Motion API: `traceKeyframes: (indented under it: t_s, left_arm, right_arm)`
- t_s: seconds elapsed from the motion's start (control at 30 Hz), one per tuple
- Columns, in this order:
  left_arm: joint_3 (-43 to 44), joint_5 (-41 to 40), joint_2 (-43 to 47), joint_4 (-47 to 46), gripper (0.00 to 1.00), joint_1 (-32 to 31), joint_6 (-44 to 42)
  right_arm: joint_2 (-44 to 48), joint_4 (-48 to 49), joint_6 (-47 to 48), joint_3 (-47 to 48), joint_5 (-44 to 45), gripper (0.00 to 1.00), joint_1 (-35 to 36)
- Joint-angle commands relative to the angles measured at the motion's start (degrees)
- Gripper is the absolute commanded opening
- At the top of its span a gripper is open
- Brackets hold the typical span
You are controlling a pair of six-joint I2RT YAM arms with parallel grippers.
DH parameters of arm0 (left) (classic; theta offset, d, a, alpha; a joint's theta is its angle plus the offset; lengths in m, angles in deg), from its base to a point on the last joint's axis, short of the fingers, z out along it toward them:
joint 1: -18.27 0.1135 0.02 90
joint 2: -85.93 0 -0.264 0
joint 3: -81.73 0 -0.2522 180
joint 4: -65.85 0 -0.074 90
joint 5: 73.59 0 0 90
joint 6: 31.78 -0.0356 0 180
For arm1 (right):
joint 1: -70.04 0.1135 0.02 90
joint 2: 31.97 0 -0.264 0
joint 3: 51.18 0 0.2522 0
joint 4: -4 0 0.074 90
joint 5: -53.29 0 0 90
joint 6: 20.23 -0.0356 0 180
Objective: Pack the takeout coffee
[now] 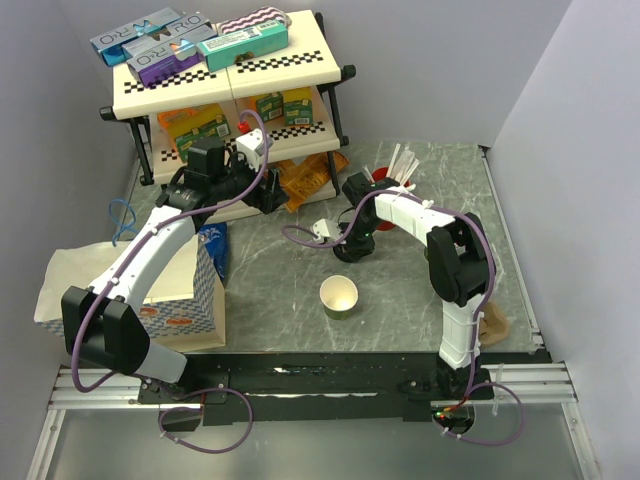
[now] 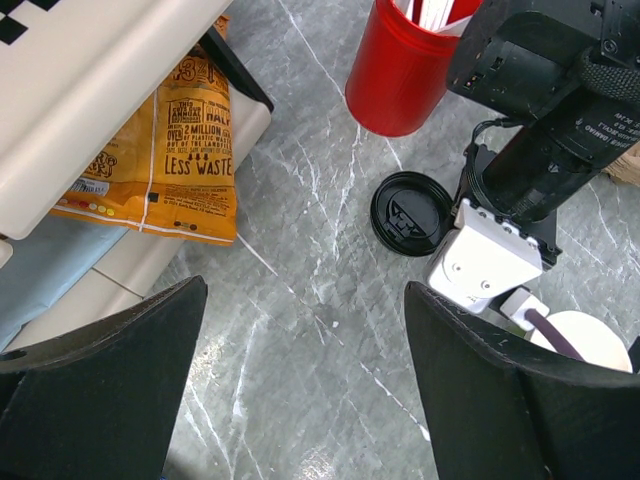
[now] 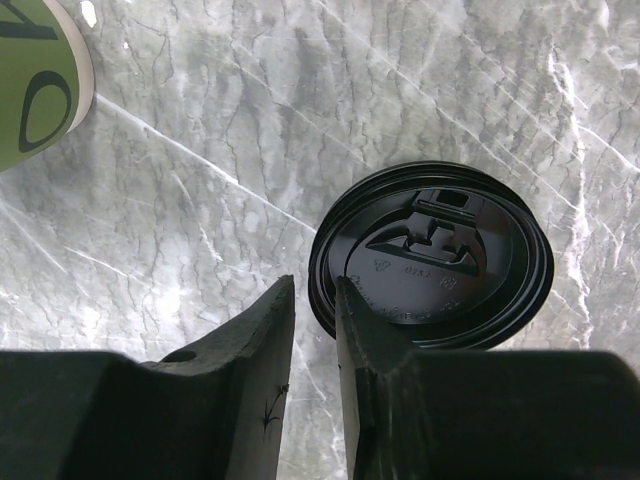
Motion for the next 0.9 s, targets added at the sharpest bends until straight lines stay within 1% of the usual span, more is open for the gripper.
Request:
traceKeyframes:
  t_s: [0.0,0.33,0.6,0.87]
  left_arm:
    - [0.9,1.1,-0.1,-2.0,0.86,-0.2,-0.4]
    - [0.7,1.1,-0.2,-2.0,0.86,-0.2,-0.4]
    - [0.5,1.1,-0.5,-2.3,0.87,-0.2,-0.4]
    - [0.6,1.3,-0.9,-2.3,0.87,-0.2,-0.3]
  right_arm:
    - [-0.7,-0.4,1.8,-0.1,-0.6,0.29,0.6]
    - [-1.9,-1.8,1.4,2.0,-0.7,0.20,0.6]
    - [-2.1,-2.8,1.5,3.3,-0.8,0.19,0.4]
    - [-2.8,-5.0,0.9,5.5,-1.8,0.11,0.1]
